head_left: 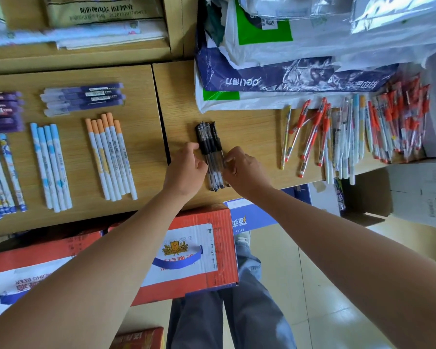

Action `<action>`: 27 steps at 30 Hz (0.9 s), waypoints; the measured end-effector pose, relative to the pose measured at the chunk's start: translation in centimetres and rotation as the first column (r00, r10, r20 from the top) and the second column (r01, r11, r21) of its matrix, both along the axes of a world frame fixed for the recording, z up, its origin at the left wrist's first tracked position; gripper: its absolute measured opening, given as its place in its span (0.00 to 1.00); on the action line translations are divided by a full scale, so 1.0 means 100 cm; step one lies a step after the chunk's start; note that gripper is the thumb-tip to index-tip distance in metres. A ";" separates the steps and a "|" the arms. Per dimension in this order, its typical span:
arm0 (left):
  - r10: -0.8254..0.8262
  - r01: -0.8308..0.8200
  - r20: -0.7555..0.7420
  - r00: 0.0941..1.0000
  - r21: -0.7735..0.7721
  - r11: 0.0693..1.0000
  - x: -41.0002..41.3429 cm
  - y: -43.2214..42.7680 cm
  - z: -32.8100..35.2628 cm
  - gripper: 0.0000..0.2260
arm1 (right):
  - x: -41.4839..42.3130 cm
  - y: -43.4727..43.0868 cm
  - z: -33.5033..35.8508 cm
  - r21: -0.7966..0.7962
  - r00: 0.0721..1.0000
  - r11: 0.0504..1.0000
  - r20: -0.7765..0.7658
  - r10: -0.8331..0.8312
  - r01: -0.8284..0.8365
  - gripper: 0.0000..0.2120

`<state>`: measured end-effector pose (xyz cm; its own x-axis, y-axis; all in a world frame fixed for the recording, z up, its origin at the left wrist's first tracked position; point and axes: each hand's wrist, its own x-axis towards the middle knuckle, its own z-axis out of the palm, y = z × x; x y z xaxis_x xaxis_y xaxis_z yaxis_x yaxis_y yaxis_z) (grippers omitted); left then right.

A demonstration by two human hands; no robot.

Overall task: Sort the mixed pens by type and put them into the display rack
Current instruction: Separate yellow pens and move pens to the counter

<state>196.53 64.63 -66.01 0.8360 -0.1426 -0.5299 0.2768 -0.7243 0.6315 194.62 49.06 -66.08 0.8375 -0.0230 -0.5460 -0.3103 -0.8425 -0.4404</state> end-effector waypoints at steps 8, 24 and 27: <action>-0.025 -0.004 0.251 0.968 0.116 0.993 -0.005 -0.025 0.025 0.14 | -0.013 -0.049 0.013 0.028 0.977 0.984 0.117 -0.178 0.176 0.07; -0.132 0.130 0.034 0.991 0.057 0.990 0.003 -0.189 0.011 0.14 | -0.014 -0.229 0.011 -0.138 0.953 0.950 0.162 -0.256 0.279 0.08; -0.116 0.109 0.038 0.993 0.140 0.984 0.007 -0.203 0.004 0.13 | -0.008 -0.236 0.005 -0.169 0.980 0.972 0.141 -0.139 0.163 0.08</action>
<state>197.21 44.32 -65.61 0.8426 -0.1656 -0.5124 0.1618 -0.8297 0.5343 193.79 25.41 -65.56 0.8790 -0.2423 -0.4108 -0.3913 -0.8589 -0.3305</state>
